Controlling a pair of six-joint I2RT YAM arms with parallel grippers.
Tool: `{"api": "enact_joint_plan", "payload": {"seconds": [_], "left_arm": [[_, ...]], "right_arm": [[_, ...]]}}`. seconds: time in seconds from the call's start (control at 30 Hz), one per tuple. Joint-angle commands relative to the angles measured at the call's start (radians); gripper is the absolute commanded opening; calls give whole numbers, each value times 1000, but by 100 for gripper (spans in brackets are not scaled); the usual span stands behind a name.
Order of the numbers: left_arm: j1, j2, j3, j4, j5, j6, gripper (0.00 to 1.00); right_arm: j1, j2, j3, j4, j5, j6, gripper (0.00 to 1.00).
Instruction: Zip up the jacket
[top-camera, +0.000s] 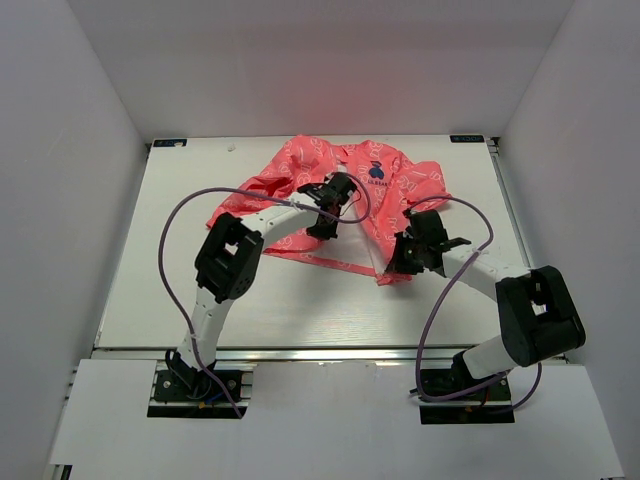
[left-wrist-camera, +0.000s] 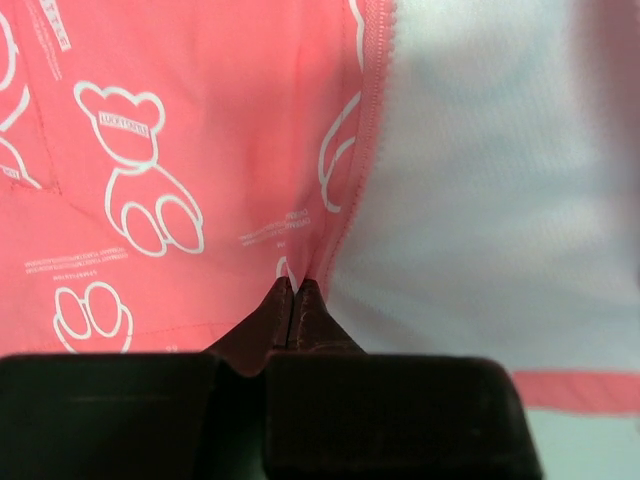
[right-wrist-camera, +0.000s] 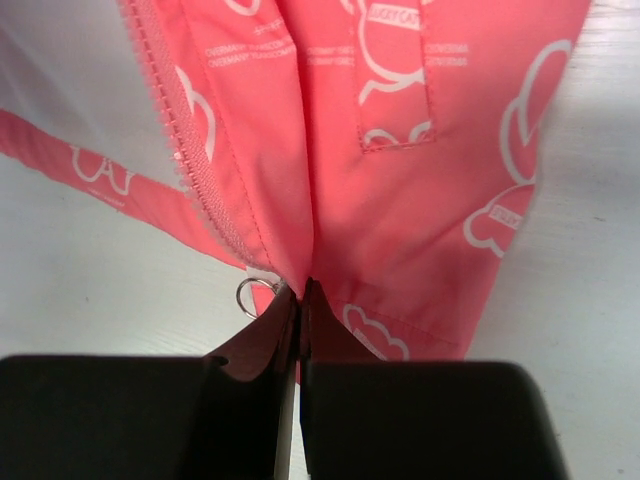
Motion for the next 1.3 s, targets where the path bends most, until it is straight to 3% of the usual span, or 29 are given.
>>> {"api": "enact_joint_plan", "payload": {"seconds": [0.0,0.2,0.4,0.57,0.87,1.03,1.27], "left_arm": [[11,-153,-31,23,102,16,0],[55,-349,-180,156,290,11,0],[66,-509,-394,392,521,-26,0],[72,-578,-488,535,630,-96,0],[75,-718,-674,807,713,-208,0],[75,-734,-706,844,732,-214,0],[82,-744,-724,859,742,-199,0]], "right_arm": [[-5,-17,-1,14,-66,-34,0],[-9,-22,39,25,-129,-69,0],[-9,-103,25,144,-391,-146,0],[-9,-119,44,304,-540,-72,0],[-8,-80,53,587,-679,115,0],[-9,-56,59,641,-791,141,0],[-8,-80,41,644,-773,146,0]]}}
